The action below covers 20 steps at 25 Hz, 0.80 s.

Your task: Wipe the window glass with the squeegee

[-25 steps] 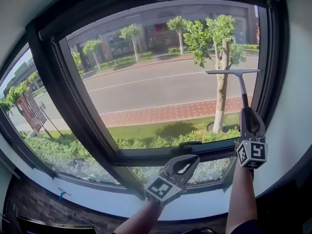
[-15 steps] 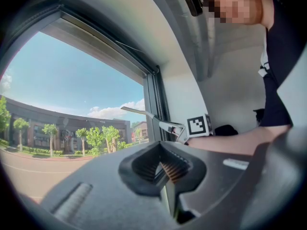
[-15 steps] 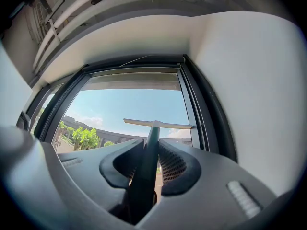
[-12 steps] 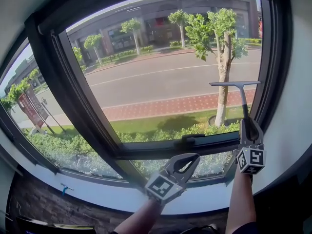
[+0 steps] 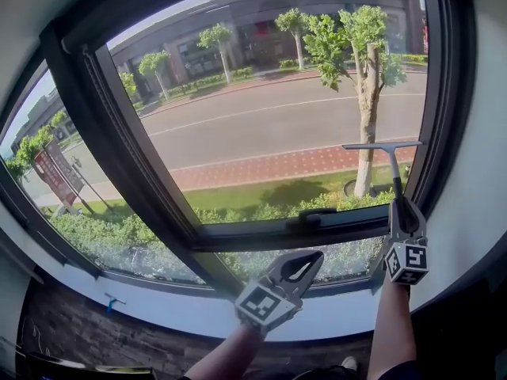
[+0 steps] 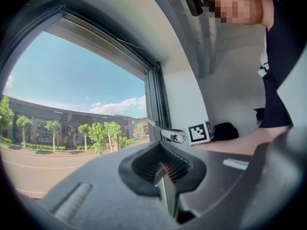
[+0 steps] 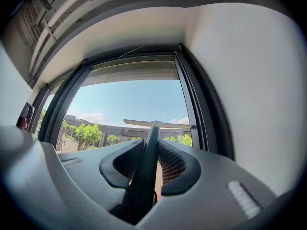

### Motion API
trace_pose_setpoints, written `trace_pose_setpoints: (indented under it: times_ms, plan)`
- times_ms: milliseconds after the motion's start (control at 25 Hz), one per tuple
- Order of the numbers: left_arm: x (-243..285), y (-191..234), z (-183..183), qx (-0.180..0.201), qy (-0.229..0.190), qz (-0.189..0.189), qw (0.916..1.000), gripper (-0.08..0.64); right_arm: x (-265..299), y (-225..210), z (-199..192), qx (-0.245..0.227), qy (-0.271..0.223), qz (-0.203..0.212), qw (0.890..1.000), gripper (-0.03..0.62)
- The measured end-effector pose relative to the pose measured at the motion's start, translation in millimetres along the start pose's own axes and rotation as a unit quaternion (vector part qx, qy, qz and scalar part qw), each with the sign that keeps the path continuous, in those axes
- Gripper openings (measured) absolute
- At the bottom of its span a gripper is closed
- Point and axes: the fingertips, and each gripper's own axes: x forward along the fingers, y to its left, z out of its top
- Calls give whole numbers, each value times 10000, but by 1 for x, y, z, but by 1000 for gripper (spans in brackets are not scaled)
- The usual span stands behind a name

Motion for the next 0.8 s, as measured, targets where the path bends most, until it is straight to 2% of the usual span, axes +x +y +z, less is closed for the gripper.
trace_pose_setpoints:
  times_ms: [800]
  plan:
    - [-13, -20, -32, -240, 451, 91, 9987, 2, -29, -3, -85, 151, 754, 63, 9970, 98]
